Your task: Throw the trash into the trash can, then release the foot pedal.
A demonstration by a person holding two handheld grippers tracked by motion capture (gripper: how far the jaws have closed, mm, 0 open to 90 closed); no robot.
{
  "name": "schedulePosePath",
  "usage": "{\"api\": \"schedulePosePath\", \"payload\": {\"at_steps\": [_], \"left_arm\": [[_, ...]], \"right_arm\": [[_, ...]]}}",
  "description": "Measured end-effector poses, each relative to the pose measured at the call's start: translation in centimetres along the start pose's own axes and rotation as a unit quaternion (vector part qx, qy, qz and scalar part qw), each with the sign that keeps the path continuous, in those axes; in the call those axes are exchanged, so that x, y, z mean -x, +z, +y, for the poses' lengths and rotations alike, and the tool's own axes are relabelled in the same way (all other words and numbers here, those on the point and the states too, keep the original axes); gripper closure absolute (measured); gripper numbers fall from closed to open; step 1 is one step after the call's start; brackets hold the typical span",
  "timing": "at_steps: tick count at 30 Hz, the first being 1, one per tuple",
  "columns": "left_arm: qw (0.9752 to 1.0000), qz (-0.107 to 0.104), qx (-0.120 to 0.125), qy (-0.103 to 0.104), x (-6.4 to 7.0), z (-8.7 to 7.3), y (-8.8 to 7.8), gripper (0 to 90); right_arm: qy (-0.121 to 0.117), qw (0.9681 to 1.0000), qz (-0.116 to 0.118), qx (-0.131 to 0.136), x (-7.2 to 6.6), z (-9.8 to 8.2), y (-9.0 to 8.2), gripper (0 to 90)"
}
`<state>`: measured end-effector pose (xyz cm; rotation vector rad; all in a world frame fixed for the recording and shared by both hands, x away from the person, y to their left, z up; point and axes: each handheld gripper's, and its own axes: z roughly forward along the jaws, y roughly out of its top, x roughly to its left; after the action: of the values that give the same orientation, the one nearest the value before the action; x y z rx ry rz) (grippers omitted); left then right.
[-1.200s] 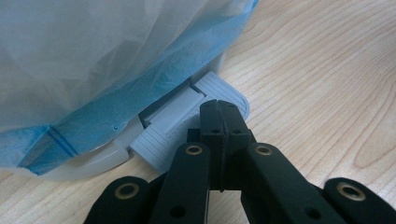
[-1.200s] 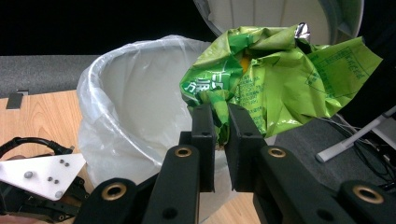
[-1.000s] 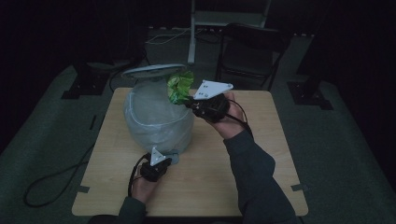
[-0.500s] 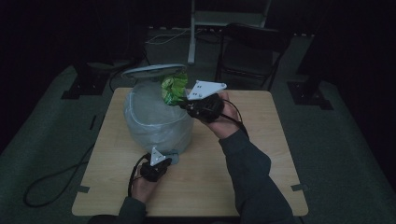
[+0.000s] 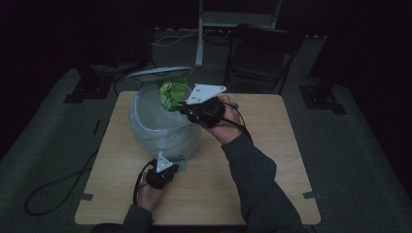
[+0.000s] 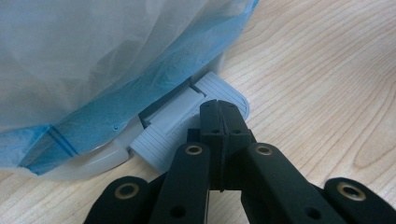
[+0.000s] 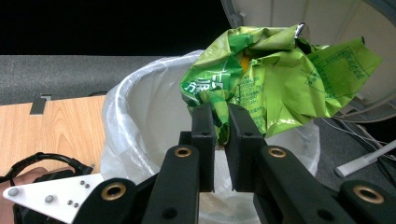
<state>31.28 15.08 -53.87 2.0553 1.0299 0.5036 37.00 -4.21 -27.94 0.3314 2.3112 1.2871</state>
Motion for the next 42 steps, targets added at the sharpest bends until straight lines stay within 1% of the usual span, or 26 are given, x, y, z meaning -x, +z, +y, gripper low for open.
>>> {"api": "schedulePosePath", "payload": {"at_steps": [12,14,15,17,18,21,22,23,25,28,34,35,42], "left_arm": [[1.0000,0.000,0.000,0.001,0.0,0.0,0.0,90.0],[1.0000,0.000,0.000,0.001,0.0,0.0,0.0,90.0],[1.0000,0.000,0.000,0.001,0.0,0.0,0.0,90.0],[1.0000,0.000,0.000,0.001,0.0,0.0,0.0,90.0],[1.0000,0.001,0.000,0.001,0.0,0.0,0.0,90.0],[1.0000,0.000,0.000,0.000,0.0,0.0,0.0,90.0],[1.0000,-0.001,0.000,0.001,0.0,0.0,0.0,90.0],[1.0000,0.000,0.001,0.001,0.0,0.0,0.0,90.0],[1.0000,-0.001,0.000,0.001,0.0,0.0,0.0,90.0],[1.0000,-0.001,0.001,0.001,0.0,0.0,0.0,90.0],[1.0000,0.000,0.000,0.001,0.0,0.0,0.0,90.0],[1.0000,-0.001,0.001,0.000,0.0,0.0,0.0,90.0],[1.0000,-0.001,0.001,0.000,0.0,0.0,0.0,90.0]], "right_arm": [[-0.002,0.9999,0.007,-0.011,-0.1,0.7,1.4,82.3],[0.001,0.9999,0.009,-0.012,-0.1,0.7,1.7,82.0],[0.008,0.9998,0.010,-0.014,0.0,0.7,1.9,80.2],[0.023,0.9992,0.020,-0.026,0.2,0.6,2.4,59.5],[0.024,0.9992,0.016,-0.030,0.2,0.6,2.5,59.5],[0.020,0.9993,0.015,-0.027,0.1,0.4,2.3,60.4],[0.018,0.9995,0.010,-0.023,0.1,0.4,2.0,60.7],[0.023,0.9995,0.012,-0.016,0.2,0.3,1.6,60.6],[0.024,0.9996,0.011,-0.014,0.2,0.2,1.3,59.4],[0.024,0.9996,0.009,-0.014,0.3,-0.2,0.8,57.5],[0.028,0.9994,0.009,-0.016,0.3,-1.1,0.5,55.8],[0.032,0.9993,0.006,-0.016,0.4,-1.4,0.4,55.5],[0.038,0.9992,0.004,-0.015,0.6,-1.9,0.1,54.6]]}}
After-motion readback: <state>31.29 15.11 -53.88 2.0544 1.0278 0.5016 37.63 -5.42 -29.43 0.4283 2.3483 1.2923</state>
